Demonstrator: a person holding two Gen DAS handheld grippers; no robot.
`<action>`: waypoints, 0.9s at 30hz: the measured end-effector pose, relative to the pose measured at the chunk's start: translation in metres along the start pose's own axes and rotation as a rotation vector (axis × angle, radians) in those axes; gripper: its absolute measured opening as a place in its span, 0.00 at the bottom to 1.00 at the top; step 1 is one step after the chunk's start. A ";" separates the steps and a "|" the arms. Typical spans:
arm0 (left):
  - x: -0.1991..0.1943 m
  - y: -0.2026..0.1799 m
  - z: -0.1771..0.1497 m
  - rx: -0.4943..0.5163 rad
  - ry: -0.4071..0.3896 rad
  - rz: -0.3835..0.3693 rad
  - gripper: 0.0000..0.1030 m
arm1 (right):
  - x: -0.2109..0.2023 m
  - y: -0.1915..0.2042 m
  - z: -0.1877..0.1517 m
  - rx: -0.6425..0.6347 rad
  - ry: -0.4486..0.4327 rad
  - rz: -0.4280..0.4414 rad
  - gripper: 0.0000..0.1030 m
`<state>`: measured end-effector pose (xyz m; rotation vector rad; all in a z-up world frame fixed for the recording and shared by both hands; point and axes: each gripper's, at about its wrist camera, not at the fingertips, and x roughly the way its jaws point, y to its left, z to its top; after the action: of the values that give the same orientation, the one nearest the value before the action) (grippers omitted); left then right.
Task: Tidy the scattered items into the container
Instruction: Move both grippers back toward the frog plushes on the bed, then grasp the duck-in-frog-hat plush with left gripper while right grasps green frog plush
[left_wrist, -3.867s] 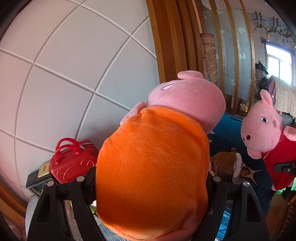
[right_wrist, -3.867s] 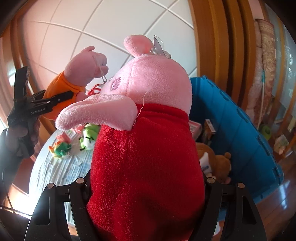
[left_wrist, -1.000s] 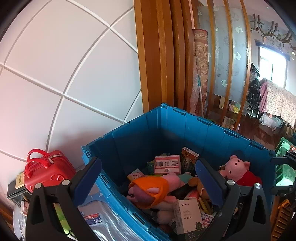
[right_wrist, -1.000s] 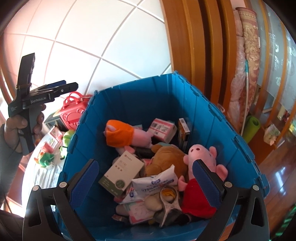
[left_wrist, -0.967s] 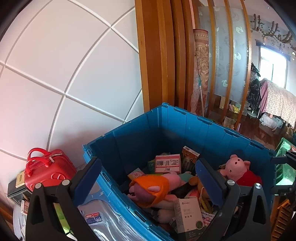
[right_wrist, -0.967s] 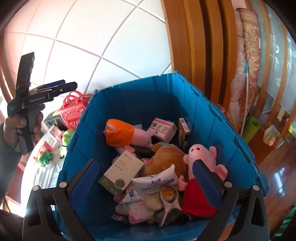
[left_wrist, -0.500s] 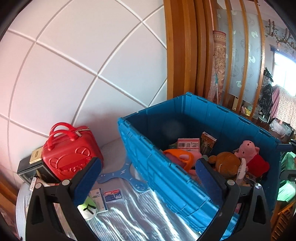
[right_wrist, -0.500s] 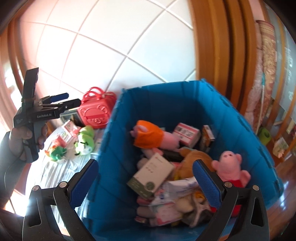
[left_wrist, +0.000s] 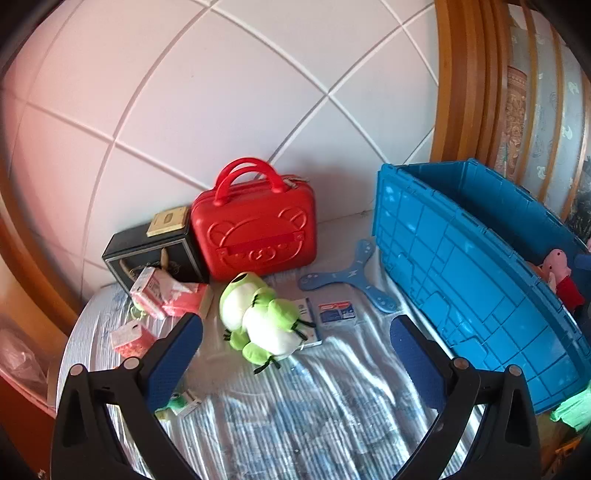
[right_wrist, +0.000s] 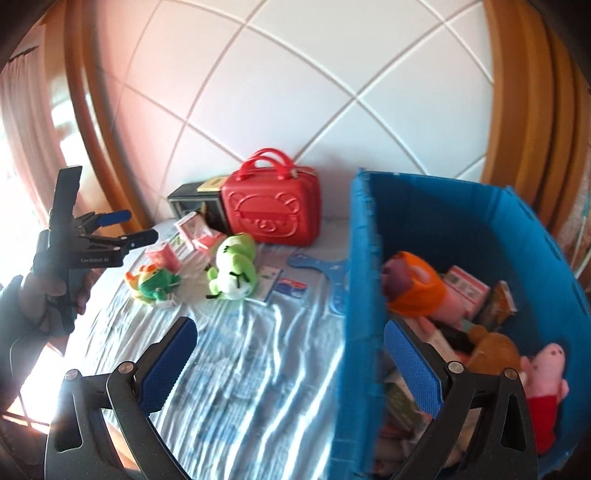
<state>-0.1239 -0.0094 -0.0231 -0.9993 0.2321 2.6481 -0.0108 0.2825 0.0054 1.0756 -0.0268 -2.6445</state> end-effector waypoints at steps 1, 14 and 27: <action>0.001 0.012 -0.006 -0.011 0.007 0.009 0.99 | 0.010 0.011 0.002 -0.007 0.009 0.009 1.00; 0.043 0.166 -0.096 -0.094 0.139 0.132 0.99 | 0.164 0.110 0.026 -0.080 0.128 0.052 1.00; 0.140 0.245 -0.148 0.009 0.244 0.117 0.99 | 0.326 0.150 0.027 -0.116 0.270 0.013 1.00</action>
<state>-0.2139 -0.2472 -0.2156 -1.3450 0.3662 2.6203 -0.2132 0.0482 -0.1786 1.3744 0.1723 -2.4331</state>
